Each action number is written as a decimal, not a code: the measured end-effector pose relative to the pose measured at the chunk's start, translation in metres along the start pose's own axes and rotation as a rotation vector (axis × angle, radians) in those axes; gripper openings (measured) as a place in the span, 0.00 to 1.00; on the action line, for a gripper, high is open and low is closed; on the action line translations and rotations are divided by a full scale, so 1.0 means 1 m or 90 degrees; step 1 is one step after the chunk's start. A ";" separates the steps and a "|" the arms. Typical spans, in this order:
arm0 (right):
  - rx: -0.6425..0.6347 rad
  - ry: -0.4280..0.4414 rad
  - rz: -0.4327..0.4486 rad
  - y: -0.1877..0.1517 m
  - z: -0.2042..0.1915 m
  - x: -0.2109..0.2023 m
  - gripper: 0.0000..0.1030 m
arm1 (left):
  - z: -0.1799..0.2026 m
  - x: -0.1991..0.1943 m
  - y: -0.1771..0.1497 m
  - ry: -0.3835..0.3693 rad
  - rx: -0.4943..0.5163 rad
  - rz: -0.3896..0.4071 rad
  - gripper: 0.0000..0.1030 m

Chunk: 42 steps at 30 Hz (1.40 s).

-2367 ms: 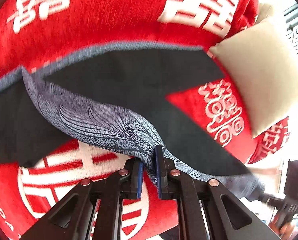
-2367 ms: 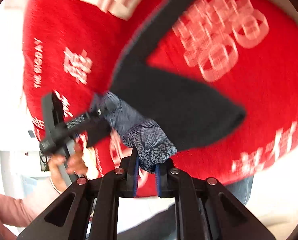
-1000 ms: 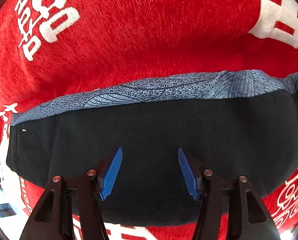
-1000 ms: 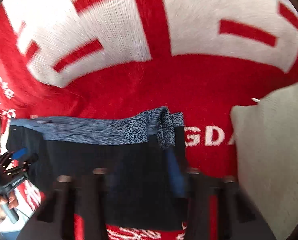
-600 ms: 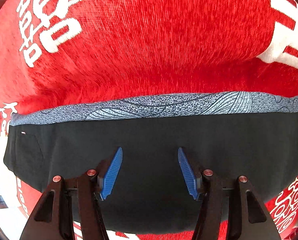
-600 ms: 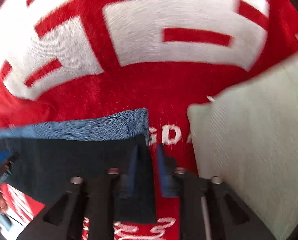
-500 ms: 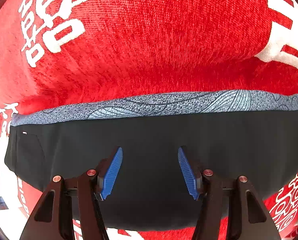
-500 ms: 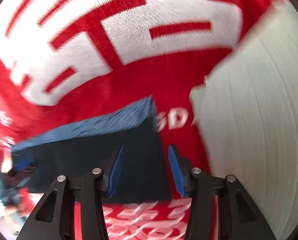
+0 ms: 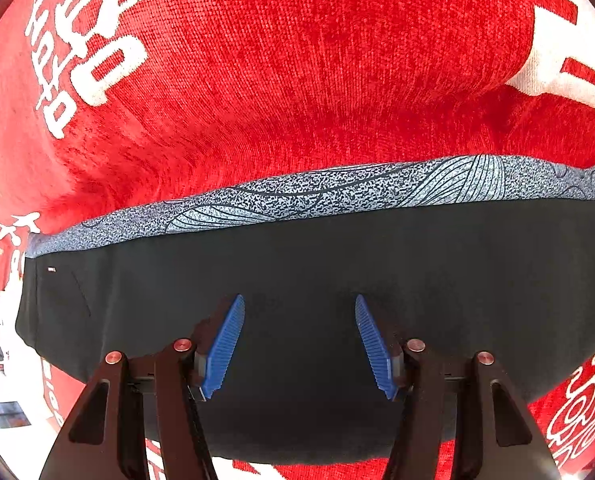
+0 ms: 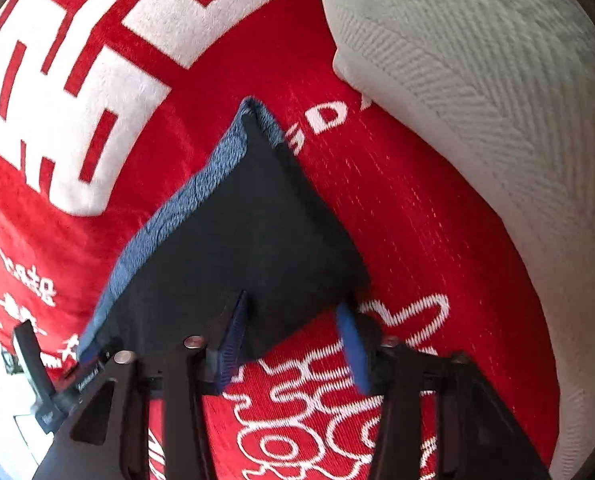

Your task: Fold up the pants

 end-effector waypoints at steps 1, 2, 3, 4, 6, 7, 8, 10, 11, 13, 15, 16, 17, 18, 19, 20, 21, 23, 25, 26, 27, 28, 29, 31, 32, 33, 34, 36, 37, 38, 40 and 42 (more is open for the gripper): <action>-0.009 0.004 0.001 0.004 -0.006 -0.001 0.16 | 0.010 -0.008 -0.006 -0.005 0.000 -0.001 0.58; -0.039 -0.013 0.011 0.011 -0.013 -0.004 0.16 | 0.018 -0.012 -0.001 -0.014 0.002 -0.002 0.58; -0.071 -0.031 0.020 0.013 -0.019 -0.011 0.15 | 0.024 -0.016 -0.001 -0.023 0.006 0.001 0.58; -0.089 -0.049 0.022 0.014 -0.021 -0.016 0.15 | 0.032 -0.018 -0.001 -0.029 0.014 0.002 0.58; -0.069 -0.061 -0.004 0.011 -0.014 -0.009 0.16 | 0.043 -0.014 -0.008 -0.030 0.031 -0.012 0.58; -0.048 -0.060 -0.024 0.009 -0.009 -0.003 0.19 | 0.047 -0.012 -0.011 -0.026 0.031 -0.014 0.58; -0.023 -0.062 -0.047 0.006 -0.003 0.004 0.23 | 0.048 -0.014 -0.012 -0.024 0.029 -0.010 0.58; -0.011 -0.061 -0.044 0.004 -0.002 -0.004 0.33 | 0.047 -0.021 -0.010 -0.037 0.027 0.001 0.58; -0.025 -0.066 -0.033 0.004 -0.004 -0.013 0.34 | 0.042 -0.026 -0.007 -0.037 0.028 0.016 0.58; -0.072 -0.117 0.003 0.002 -0.013 -0.040 0.34 | 0.027 -0.031 -0.002 -0.017 0.031 0.038 0.58; -0.120 -0.144 0.034 0.008 -0.031 -0.057 0.34 | 0.004 -0.030 0.006 0.002 0.016 0.046 0.58; -0.142 -0.135 0.041 0.009 -0.038 -0.062 0.34 | -0.009 -0.027 0.010 0.015 0.001 0.044 0.58; -0.173 -0.108 0.036 0.009 -0.059 -0.058 0.34 | -0.021 -0.024 0.013 0.026 -0.014 0.041 0.58; -0.196 -0.090 0.027 0.008 -0.074 -0.051 0.34 | -0.030 -0.021 0.016 0.030 -0.027 0.039 0.58; -0.223 -0.070 0.019 0.009 -0.093 -0.041 0.34 | -0.040 -0.015 0.020 0.029 -0.041 0.033 0.58; -0.255 -0.038 0.006 0.010 -0.119 -0.024 0.34 | -0.045 -0.008 0.023 0.028 -0.048 0.027 0.58; -0.274 -0.021 -0.003 0.007 -0.152 0.004 0.34 | -0.049 0.000 0.026 0.032 -0.049 0.021 0.58; -0.314 0.009 -0.013 0.010 -0.189 0.036 0.34 | -0.050 0.016 0.032 0.031 -0.049 0.024 0.58; -0.343 0.033 -0.030 0.010 -0.222 0.072 0.34 | -0.049 0.019 0.042 0.023 -0.048 0.052 0.58; -0.357 0.032 -0.035 0.011 -0.236 0.090 0.34 | -0.046 0.022 0.046 0.022 -0.043 0.053 0.58; -0.369 0.026 -0.041 0.011 -0.246 0.108 0.34 | -0.045 0.025 0.050 0.018 -0.045 0.055 0.58; -0.378 0.014 -0.048 0.012 -0.250 0.119 0.34 | -0.045 0.027 0.055 0.010 -0.052 0.059 0.59; -0.382 -0.008 -0.056 0.013 -0.251 0.132 0.33 | -0.046 0.030 0.059 0.005 -0.057 0.060 0.61; -0.378 -0.028 -0.041 0.018 -0.247 0.135 0.15 | -0.056 0.037 0.072 -0.005 -0.063 0.060 0.69; -0.383 -0.059 -0.028 0.023 -0.245 0.132 0.14 | -0.061 0.038 0.077 -0.010 -0.069 0.053 0.69; -0.381 -0.083 -0.020 0.026 -0.242 0.127 0.14 | -0.067 0.037 0.080 -0.012 -0.077 0.048 0.68; -0.371 -0.108 -0.019 0.029 -0.238 0.123 0.14 | -0.077 0.033 0.084 -0.010 -0.084 0.048 0.68; -0.348 -0.126 -0.027 0.029 -0.236 0.113 0.19 | -0.100 0.023 0.085 -0.010 -0.082 0.061 0.68; -0.346 -0.125 -0.026 0.024 -0.240 0.104 0.19 | -0.115 0.014 0.081 -0.004 -0.073 0.070 0.68; -0.354 -0.112 -0.022 0.016 -0.247 0.096 0.19 | -0.126 0.009 0.076 0.004 -0.067 0.074 0.68; -0.377 -0.090 -0.026 -0.003 -0.262 0.087 0.25 | -0.163 0.003 0.062 0.036 -0.057 0.079 0.69; -0.414 -0.091 -0.039 -0.031 -0.278 0.087 0.40 | -0.196 0.013 0.045 0.081 -0.055 0.063 0.69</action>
Point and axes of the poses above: each gripper's, at about its wrist camera, not at the fingertips, and x roughly the way its jaws point, z to its right, y to its top, the point moved 6 cm from there along x, roughly the way its jaws point, and after that the axes turned 10 degrees about -x, right-handed, at the moved point
